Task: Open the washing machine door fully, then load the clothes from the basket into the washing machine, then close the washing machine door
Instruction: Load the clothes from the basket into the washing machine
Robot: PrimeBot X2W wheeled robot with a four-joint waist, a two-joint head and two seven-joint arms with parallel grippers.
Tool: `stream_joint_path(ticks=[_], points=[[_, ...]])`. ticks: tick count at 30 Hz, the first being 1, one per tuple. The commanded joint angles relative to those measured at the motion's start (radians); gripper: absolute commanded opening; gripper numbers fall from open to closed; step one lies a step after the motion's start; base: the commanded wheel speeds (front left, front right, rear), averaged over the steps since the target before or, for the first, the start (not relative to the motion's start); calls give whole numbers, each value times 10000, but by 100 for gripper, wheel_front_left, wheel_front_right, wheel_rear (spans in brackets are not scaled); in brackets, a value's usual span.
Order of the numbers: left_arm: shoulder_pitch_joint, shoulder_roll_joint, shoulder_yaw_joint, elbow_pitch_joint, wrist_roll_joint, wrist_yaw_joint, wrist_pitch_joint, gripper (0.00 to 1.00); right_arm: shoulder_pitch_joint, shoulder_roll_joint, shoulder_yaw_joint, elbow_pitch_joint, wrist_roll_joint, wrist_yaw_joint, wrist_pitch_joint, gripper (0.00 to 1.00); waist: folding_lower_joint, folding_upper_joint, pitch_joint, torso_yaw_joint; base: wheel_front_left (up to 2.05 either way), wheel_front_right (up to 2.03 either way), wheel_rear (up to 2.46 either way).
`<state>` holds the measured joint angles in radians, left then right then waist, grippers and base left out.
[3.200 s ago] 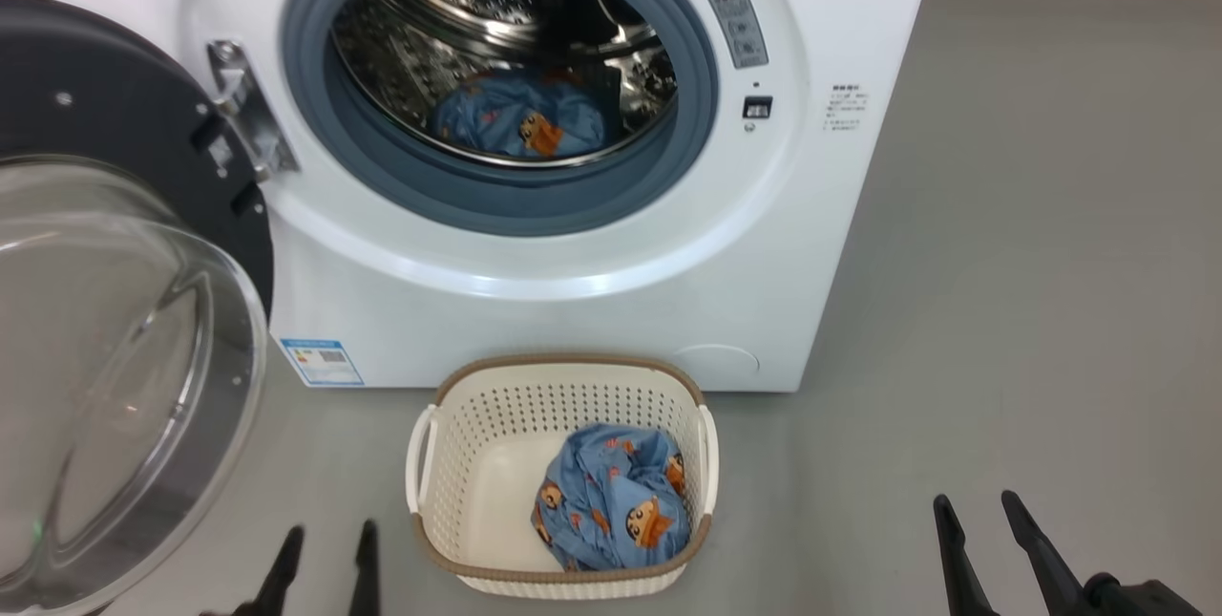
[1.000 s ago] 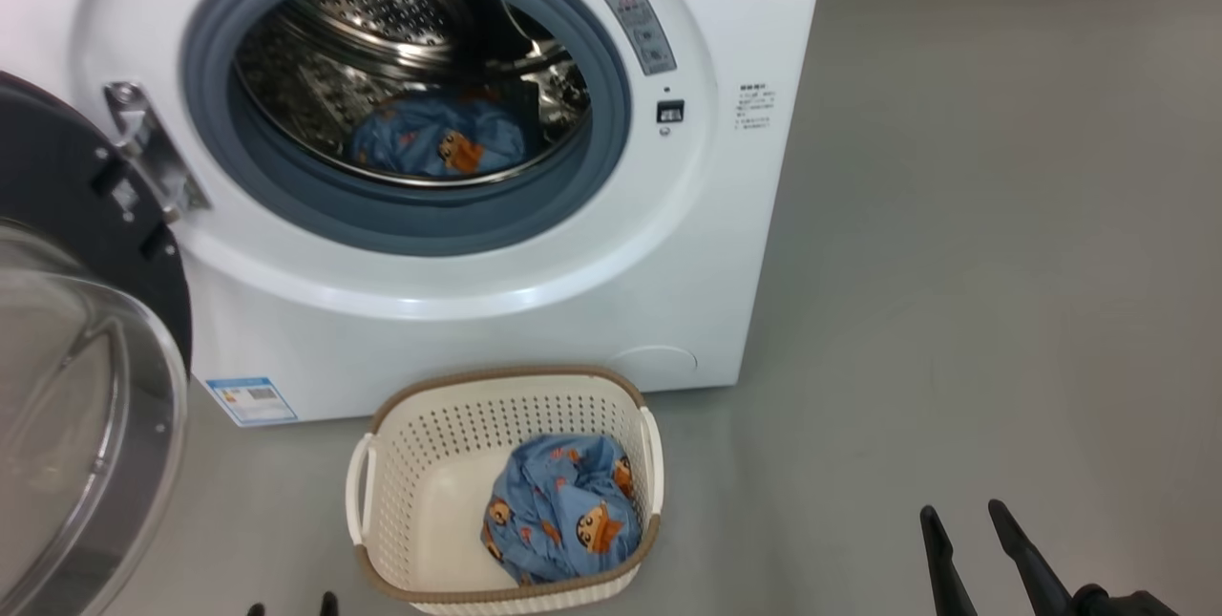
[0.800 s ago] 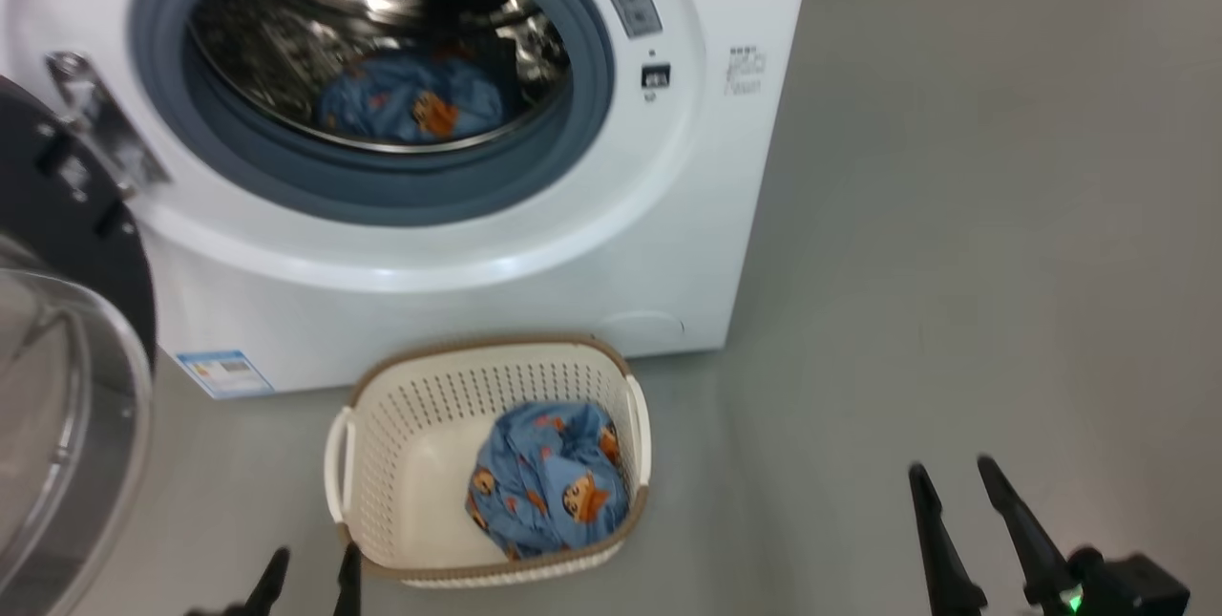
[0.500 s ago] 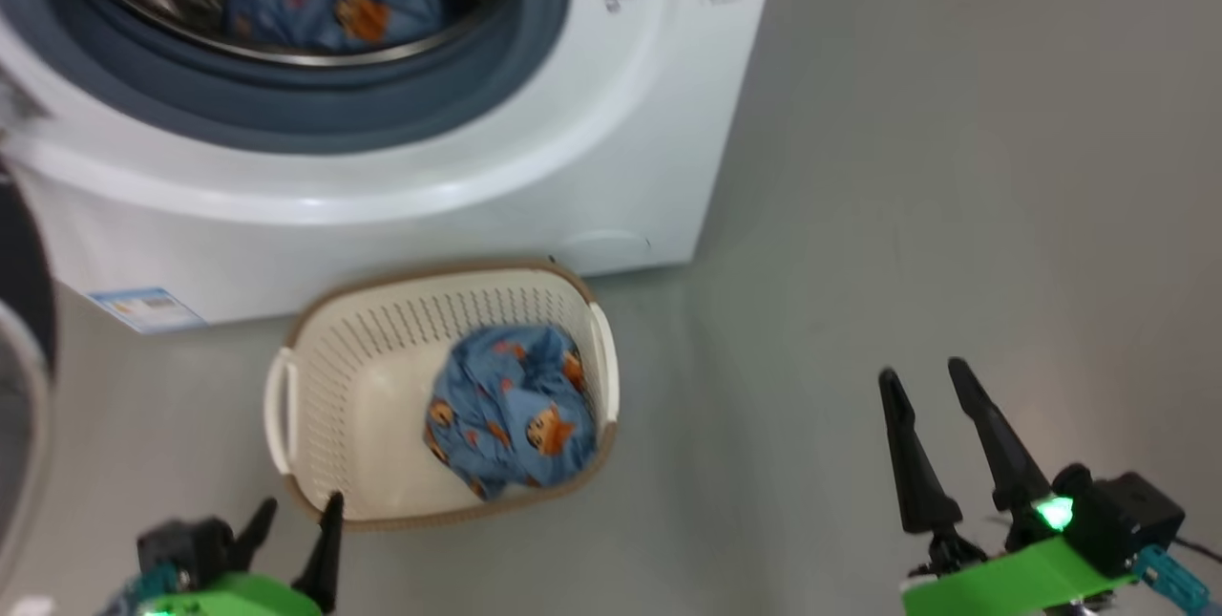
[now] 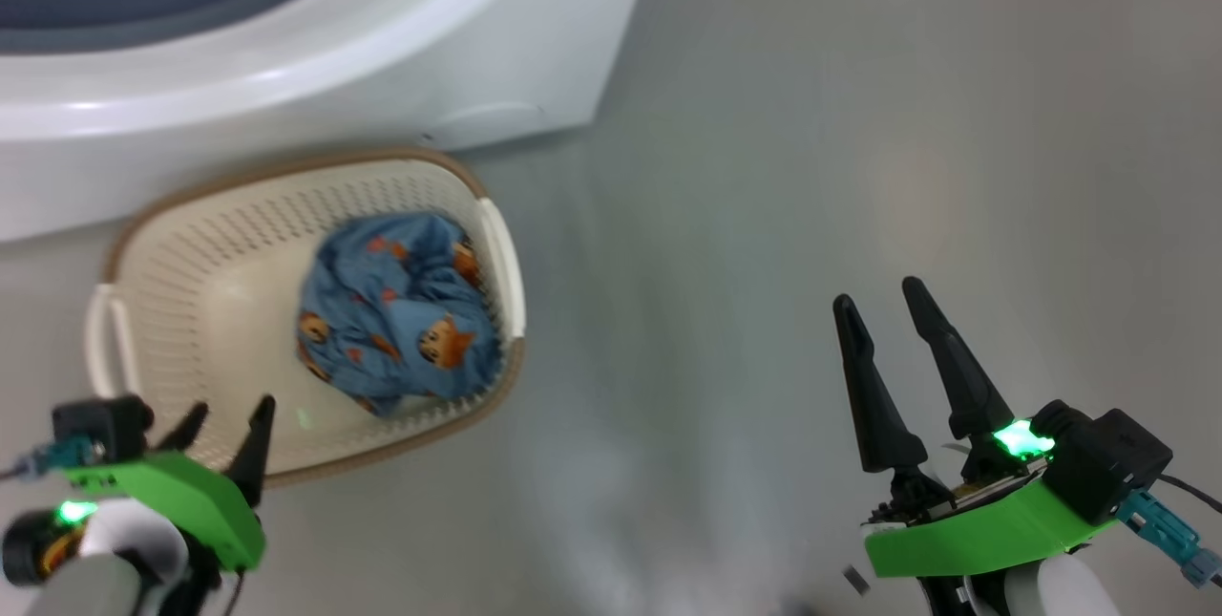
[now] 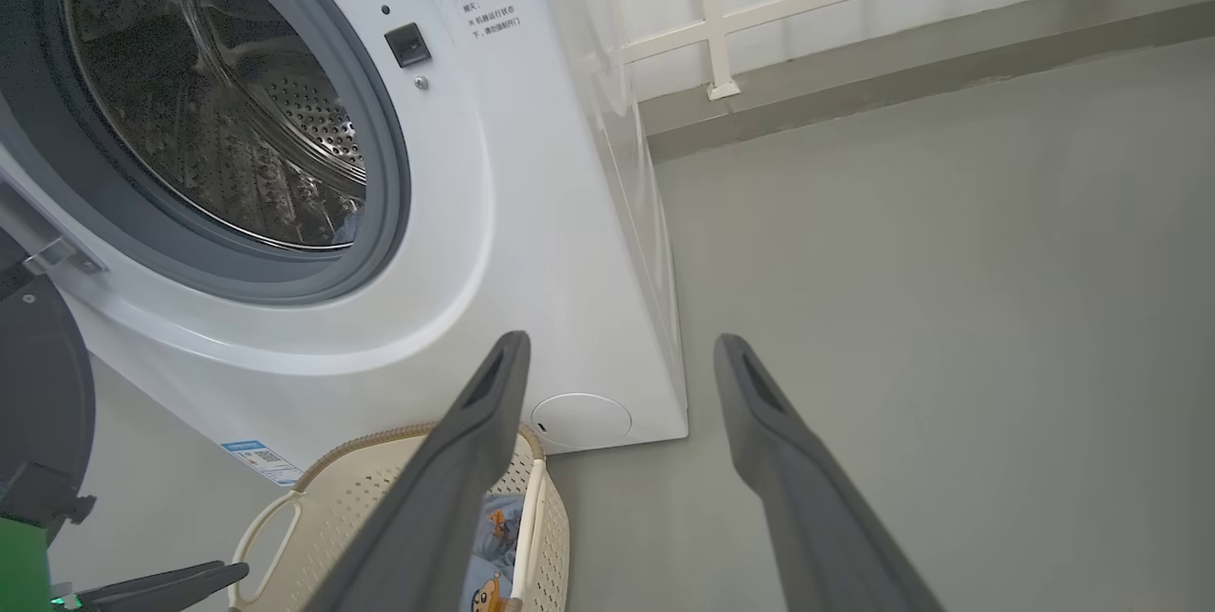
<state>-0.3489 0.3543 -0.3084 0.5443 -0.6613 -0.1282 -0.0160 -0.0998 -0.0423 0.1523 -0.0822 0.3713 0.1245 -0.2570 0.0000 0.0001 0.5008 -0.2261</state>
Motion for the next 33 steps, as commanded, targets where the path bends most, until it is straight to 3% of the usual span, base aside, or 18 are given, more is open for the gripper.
stream_joint_path(ticks=[1, 8, 17, 24, 33], points=[[-422, 533, 141, -37, -212, -24, 39, 100, -124, -79, 326, -327, 81, 62, -48, 100, 0, -1, 1284, -1055, 0, 0, 0], [-1540, 1328, -502, 258, -600, -24, 192, 100, -219, -79, 674, -582, 328, 62, -48, 100, 0, -1, 2458, -1518, 0, 0, 0], [-3077, 1562, -508, 1274, -653, 6, 522, 100, -343, -79, 1198, -838, 589, 62, -48, 100, 0, -1, 3676, -1970, 0, 0, 0], [-3563, 1451, -597, 1842, -569, 139, 595, 100, -300, -79, 1499, -838, 708, 62, -48, 100, 0, -1, 3829, -2274, 0, 0, 0], [-4002, 1838, -694, 2475, -331, 378, 790, 100, 118, -79, 1974, -1026, 811, 62, -48, 100, 0, -1, 3945, -2844, 0, 0, 0]])
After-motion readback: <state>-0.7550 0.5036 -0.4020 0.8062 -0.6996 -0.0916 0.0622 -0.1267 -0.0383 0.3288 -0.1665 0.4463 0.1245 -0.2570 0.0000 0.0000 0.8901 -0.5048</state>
